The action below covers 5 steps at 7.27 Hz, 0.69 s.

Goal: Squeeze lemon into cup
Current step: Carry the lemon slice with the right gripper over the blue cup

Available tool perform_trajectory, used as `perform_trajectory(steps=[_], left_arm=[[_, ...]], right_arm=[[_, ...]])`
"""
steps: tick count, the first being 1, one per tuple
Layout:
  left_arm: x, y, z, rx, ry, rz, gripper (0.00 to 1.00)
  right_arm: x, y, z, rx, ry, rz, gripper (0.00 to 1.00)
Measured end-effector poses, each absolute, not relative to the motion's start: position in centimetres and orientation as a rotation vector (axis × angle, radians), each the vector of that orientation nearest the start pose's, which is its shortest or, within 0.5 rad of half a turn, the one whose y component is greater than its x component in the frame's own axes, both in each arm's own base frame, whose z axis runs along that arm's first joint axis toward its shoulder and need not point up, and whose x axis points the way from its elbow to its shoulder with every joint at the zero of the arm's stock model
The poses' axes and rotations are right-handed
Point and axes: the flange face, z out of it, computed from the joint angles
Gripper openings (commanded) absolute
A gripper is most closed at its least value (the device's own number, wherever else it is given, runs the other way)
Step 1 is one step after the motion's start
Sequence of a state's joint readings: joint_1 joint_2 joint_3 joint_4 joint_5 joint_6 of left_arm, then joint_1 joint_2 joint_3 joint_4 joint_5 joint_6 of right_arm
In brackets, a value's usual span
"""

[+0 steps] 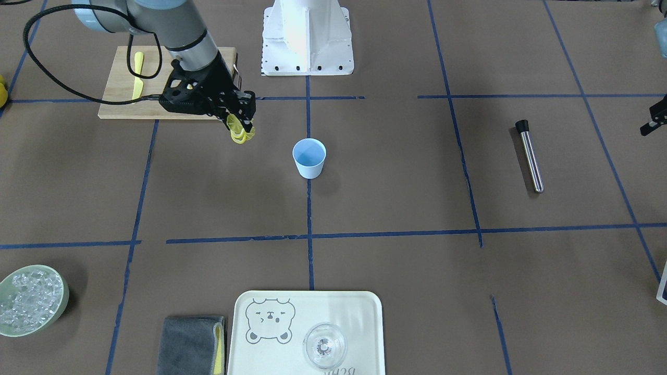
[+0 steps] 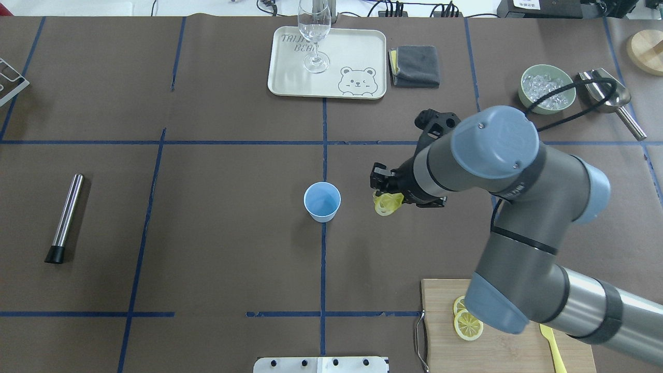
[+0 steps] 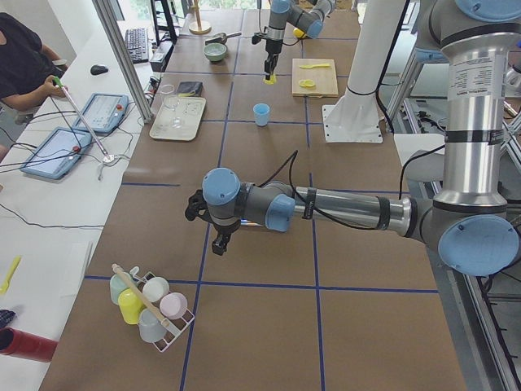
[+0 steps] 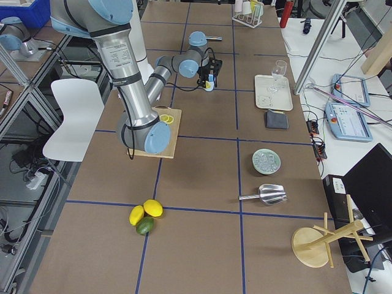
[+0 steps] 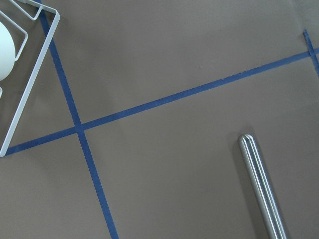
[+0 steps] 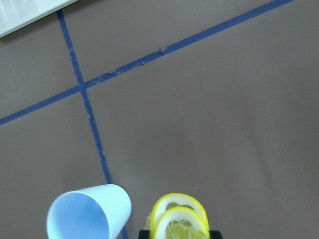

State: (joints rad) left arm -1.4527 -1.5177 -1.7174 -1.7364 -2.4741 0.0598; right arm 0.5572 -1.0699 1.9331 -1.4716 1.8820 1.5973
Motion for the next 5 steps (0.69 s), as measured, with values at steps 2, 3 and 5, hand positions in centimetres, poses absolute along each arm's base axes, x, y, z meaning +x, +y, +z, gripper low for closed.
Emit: perform_trajectory(steps=[2, 3, 5], left_arm=[[0.2, -48.3, 58.3, 0.219, 0.911, 0.284, 1.00], [0.2, -48.3, 58.3, 0.221, 0.916, 0.286, 1.00], [0.3, -48.2, 58.3, 0.223, 0.919, 0.287, 1.00]], right_arm=[[-49.0, -42.4, 17.7, -0.058, -1.003, 0.441, 0.48], [-50.5, -42.6, 17.2, -0.071, -0.997, 0.447, 0.48], [-52.5, -42.0, 16.3, -0.084, -0.993, 0.435, 0.49]])
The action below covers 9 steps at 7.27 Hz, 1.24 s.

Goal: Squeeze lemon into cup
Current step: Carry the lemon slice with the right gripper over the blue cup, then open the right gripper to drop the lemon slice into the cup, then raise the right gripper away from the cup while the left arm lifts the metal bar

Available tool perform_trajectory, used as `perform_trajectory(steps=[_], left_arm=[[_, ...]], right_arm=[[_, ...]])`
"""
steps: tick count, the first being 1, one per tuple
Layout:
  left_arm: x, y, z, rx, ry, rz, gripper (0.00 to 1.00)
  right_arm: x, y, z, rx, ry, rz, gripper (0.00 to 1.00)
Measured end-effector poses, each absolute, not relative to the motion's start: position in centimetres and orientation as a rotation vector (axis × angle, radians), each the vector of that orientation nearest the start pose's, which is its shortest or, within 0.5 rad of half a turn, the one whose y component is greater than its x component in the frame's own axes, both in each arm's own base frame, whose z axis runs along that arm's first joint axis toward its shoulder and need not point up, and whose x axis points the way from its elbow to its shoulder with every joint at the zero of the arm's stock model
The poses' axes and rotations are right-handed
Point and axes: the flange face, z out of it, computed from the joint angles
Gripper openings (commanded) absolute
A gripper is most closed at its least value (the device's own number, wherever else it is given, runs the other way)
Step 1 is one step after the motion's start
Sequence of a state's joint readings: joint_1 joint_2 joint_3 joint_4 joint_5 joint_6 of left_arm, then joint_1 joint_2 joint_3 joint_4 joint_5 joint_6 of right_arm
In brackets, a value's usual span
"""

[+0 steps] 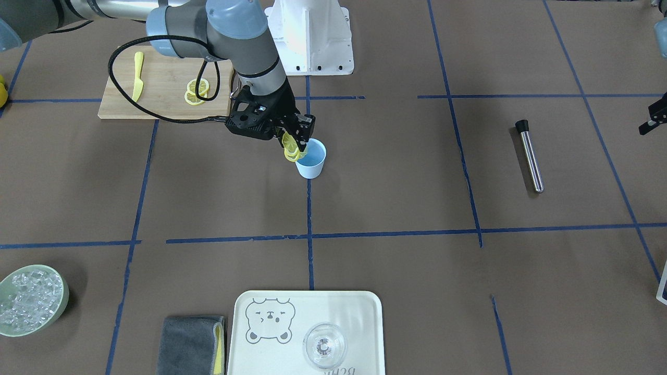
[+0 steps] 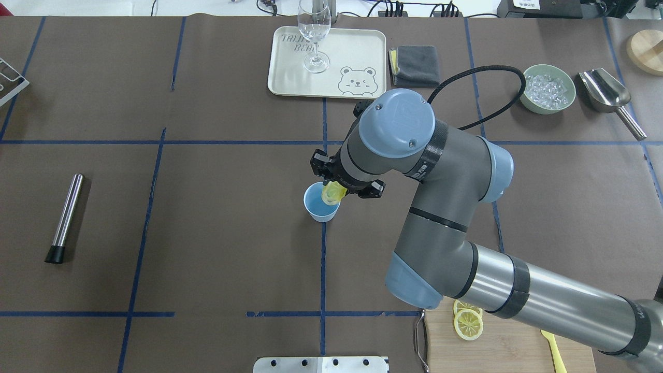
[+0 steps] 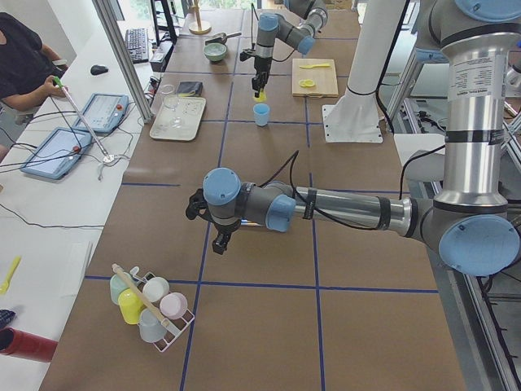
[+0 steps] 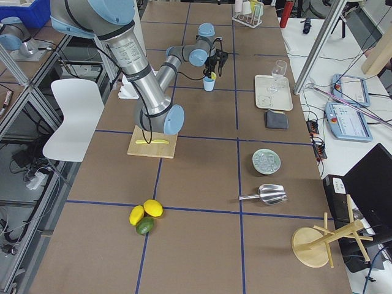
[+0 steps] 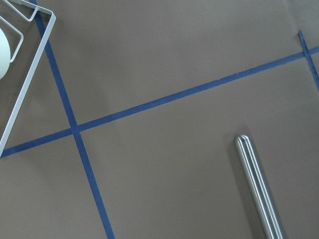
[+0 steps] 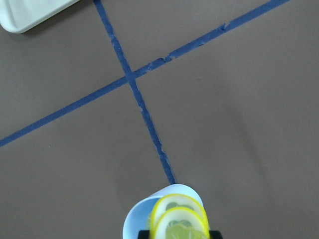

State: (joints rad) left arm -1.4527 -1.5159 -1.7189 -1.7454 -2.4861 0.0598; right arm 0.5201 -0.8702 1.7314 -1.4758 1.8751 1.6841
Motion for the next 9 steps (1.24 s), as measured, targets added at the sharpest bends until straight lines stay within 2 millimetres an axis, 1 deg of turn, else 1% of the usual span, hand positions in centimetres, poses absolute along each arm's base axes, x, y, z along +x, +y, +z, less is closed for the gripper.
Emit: perform_trajectory(steps=[2, 4, 5, 6, 8, 9], left_arm=[[0.3, -48.2, 58.2, 0.224, 0.920, 0.288, 1.00], [0.3, -48.2, 58.2, 0.225, 0.920, 0.288, 1.00], [0.3, -48.2, 58.2, 0.225, 0.920, 0.288, 1.00], [0.3, -48.2, 58.2, 0.225, 0.920, 0.288, 1.00], [0.3, -48.2, 58.1, 0.225, 0.920, 0.288, 1.00], [0.5, -48.3, 58.2, 0.220, 0.920, 0.288, 1.00]], right_arm=[[-53.9, -40.9, 16.1, -0.097, -0.990, 0.417, 0.50], [-54.4, -40.7, 16.1, -0.099, -0.987, 0.413, 0.64], [-54.6, -40.8, 16.3, -0.097, -0.981, 0.415, 0.74], [-54.8, -40.9, 16.5, -0.094, -0.975, 0.417, 0.87], [-55.0, -41.0, 16.3, -0.091, -0.975, 0.417, 0.94], [-55.0, -41.0, 16.1, -0.088, -0.979, 0.415, 1.00]])
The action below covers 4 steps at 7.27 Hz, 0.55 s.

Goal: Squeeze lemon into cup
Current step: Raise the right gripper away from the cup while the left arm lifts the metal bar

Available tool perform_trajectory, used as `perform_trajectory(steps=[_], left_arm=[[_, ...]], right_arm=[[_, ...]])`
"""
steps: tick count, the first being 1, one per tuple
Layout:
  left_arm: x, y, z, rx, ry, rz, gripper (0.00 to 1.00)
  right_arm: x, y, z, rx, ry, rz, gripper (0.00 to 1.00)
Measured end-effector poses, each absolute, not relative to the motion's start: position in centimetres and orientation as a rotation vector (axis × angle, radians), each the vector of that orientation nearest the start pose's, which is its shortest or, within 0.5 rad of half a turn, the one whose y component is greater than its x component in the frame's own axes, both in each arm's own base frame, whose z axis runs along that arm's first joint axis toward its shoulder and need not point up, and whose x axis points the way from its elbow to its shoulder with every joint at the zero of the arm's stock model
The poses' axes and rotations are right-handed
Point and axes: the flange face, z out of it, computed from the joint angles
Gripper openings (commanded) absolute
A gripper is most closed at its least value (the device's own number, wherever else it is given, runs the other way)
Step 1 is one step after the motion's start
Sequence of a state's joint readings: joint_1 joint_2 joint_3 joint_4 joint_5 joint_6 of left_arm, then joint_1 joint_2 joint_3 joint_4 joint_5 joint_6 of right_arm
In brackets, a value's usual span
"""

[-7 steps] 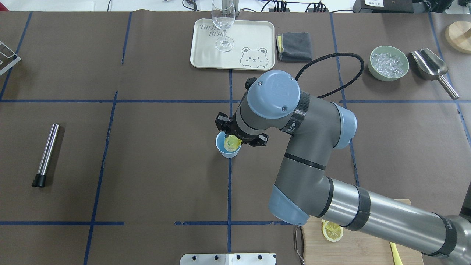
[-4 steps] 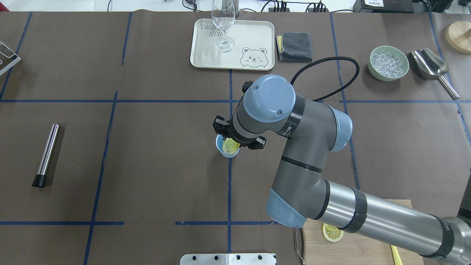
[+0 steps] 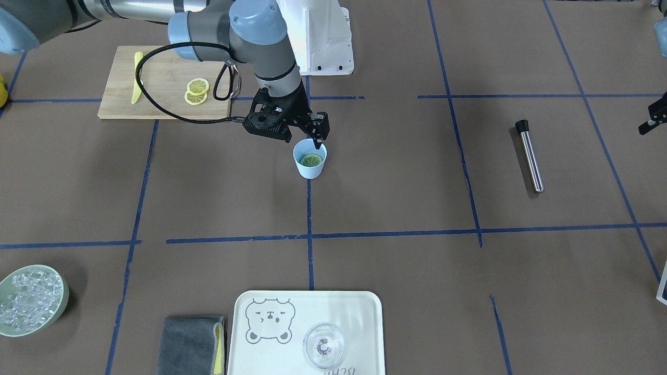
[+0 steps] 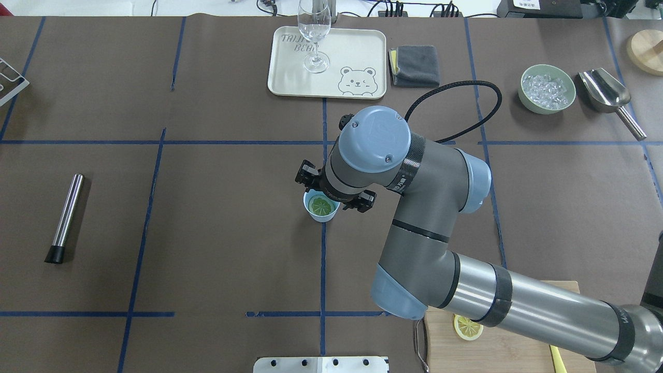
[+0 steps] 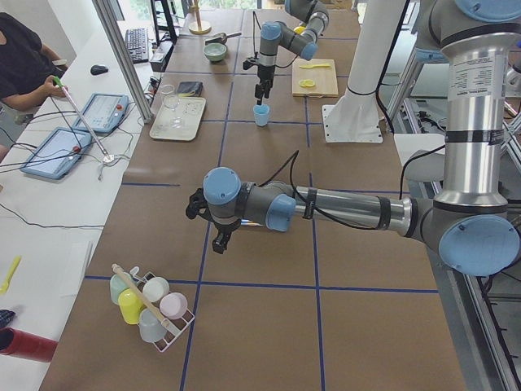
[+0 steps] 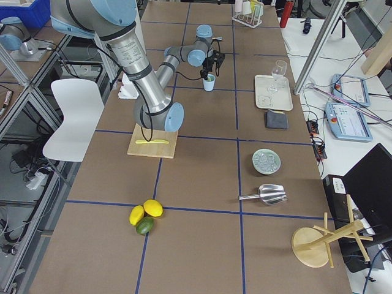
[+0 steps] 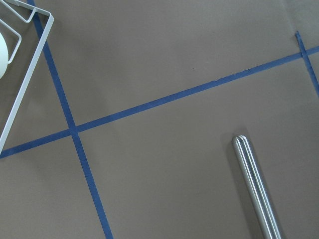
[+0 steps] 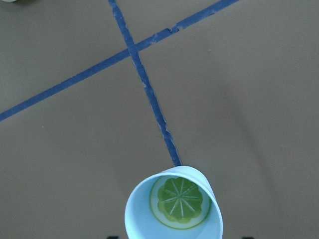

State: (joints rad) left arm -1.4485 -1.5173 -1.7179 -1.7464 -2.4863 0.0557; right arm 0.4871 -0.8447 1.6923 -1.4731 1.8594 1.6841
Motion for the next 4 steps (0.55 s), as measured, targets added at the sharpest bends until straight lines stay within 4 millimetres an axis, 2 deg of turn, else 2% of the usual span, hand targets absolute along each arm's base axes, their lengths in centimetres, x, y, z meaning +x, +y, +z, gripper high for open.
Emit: perform_trajectory(steps=[1, 2, 3, 4], left_arm=[[1.2, -48.4, 58.4, 0.211, 0.922, 0.294, 1.00], [2.8, -48.6, 58.5, 0.191, 0.927, 0.298, 1.00], [5.6, -49.1, 58.2, 0.154, 0.932, 0.290, 1.00], [9.5, -49.7, 57.8, 0.109, 0.915, 0.266, 0.99]], right_arm=[[-54.4, -41.3, 16.0, -0.084, -0.987, 0.416, 1.00], [-52.8, -42.1, 16.2, -0.080, -0.998, 0.425, 1.00], [-50.0, -43.1, 17.4, -0.077, -1.005, 0.422, 1.00], [-46.1, -44.0, 19.7, -0.073, -1.005, 0.387, 1.00]])
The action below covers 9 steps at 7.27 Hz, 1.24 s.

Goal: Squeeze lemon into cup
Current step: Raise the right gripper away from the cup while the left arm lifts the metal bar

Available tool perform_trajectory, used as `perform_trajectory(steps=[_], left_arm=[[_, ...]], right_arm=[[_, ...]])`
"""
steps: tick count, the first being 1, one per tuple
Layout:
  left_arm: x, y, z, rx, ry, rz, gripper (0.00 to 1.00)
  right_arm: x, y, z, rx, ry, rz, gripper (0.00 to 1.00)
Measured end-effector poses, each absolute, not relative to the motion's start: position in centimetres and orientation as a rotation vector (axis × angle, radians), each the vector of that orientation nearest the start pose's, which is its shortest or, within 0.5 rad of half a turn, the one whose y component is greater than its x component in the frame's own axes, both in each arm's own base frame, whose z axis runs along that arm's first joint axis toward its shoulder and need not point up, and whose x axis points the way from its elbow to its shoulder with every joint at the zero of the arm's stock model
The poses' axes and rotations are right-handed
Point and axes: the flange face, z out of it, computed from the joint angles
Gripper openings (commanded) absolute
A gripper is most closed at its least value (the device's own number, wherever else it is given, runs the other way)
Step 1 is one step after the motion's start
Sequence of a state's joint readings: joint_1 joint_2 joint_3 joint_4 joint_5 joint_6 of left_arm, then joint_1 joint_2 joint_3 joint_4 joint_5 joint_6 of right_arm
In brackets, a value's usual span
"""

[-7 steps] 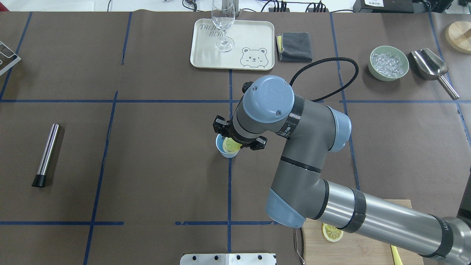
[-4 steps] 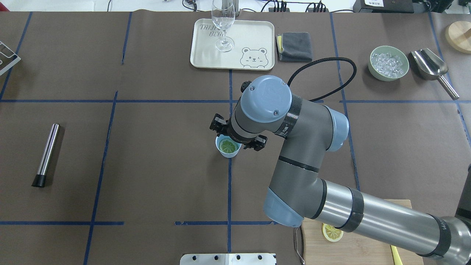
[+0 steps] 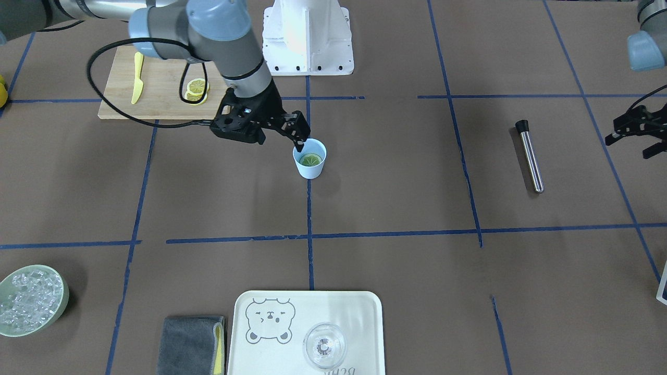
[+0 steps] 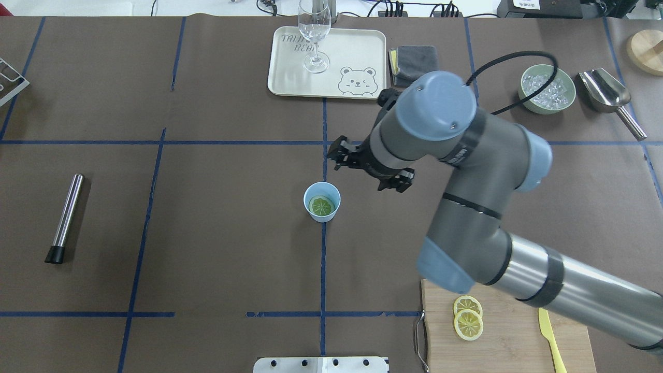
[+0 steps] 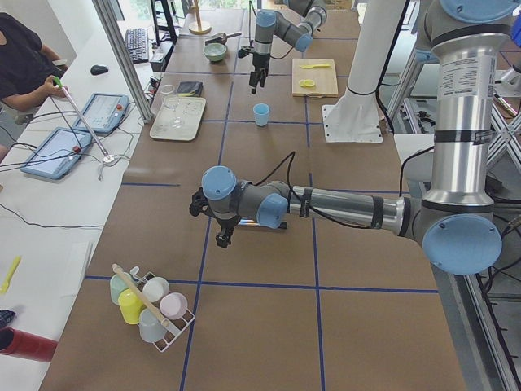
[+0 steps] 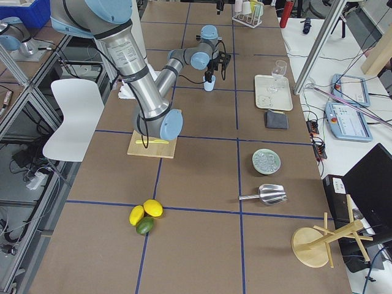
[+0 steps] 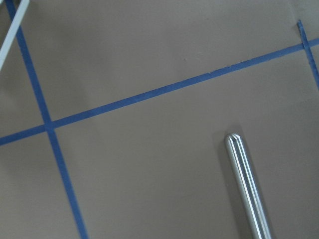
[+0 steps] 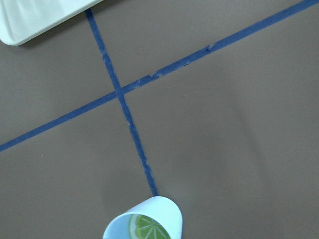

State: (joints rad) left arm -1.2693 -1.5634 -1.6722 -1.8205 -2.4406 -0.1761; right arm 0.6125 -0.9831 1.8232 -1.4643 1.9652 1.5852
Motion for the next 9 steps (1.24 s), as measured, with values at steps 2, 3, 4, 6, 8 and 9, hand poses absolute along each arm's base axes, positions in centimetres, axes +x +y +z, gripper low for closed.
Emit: perform_trajectory(steps=[2, 3, 4, 6, 8, 9], left_arm=[[17.6, -51.9, 57.0, 0.027, 0.837, 0.176, 0.98], [21.3, -52.5, 57.1, -0.003, 0.805, 0.163, 0.93], [23.8, -52.5, 57.4, -0.017, 0.776, 0.168, 0.90], [25.9, -52.4, 58.3, -0.039, 0.751, 0.175, 0.69], [26.2, -52.3, 58.4, -0.048, 0.746, 0.167, 0.37], [26.2, -52.3, 58.4, -0.051, 0.745, 0.163, 0.34]], right_arm=[[-40.3, -45.2, 24.3, -0.054, -0.986, 0.314, 1.00], [-39.2, -45.3, 25.7, -0.045, -0.981, 0.296, 1.00], [-38.9, -45.3, 26.4, -0.040, -0.982, 0.287, 1.00], [-38.8, -45.2, 26.9, -0.038, -0.985, 0.282, 1.00], [-39.0, -45.2, 26.9, -0.041, -0.985, 0.286, 1.00], [-39.1, -45.2, 26.9, -0.042, -0.984, 0.287, 1.00]])
